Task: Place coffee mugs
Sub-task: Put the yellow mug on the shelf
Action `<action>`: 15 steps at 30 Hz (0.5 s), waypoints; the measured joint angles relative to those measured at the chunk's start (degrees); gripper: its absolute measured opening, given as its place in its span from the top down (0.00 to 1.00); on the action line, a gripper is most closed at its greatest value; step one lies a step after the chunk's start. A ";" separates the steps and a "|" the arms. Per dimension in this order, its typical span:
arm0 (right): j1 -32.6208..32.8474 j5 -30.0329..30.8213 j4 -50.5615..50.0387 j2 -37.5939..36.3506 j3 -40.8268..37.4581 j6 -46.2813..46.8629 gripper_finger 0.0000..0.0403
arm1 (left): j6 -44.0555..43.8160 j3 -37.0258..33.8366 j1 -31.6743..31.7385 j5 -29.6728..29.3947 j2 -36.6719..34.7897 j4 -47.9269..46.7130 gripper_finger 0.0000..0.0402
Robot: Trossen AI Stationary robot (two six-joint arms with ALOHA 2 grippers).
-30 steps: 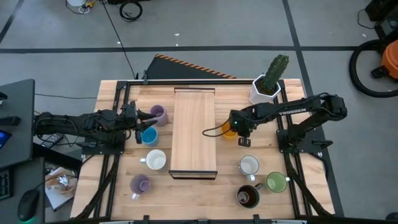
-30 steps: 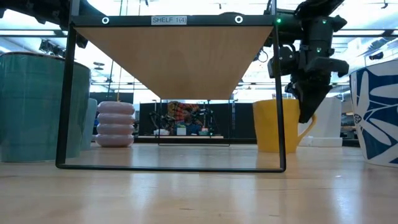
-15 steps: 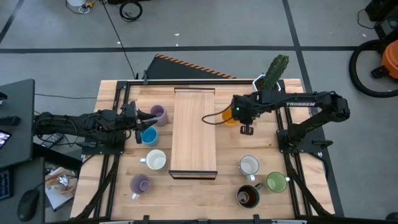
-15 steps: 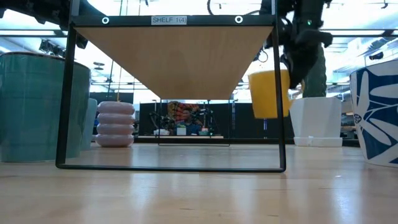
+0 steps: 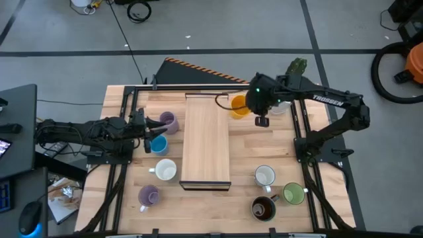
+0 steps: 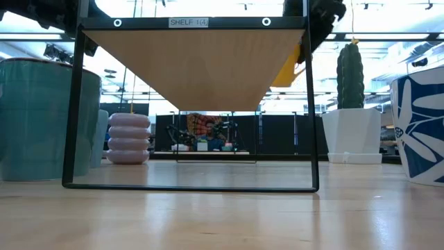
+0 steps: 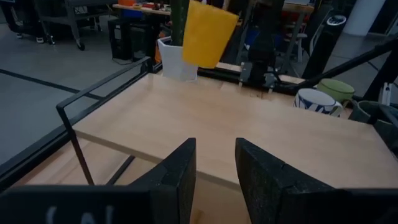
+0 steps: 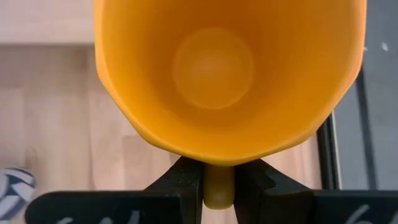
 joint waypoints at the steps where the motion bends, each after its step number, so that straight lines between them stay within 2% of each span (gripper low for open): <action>1: -0.65 -1.29 -0.10 0.68 0.94 -0.38 0.85 | 0.02 0.03 0.41 0.04 -0.01 -0.07 0.72; 11: -2.54 -3.89 -4.70 13.19 16.06 -3.73 0.85 | 2.85 8.24 9.08 7.45 3.36 -11.28 0.81; 15: -2.79 -3.65 -7.60 19.02 22.15 -4.19 0.85 | 3.02 9.16 12.25 10.83 4.75 -12.12 0.84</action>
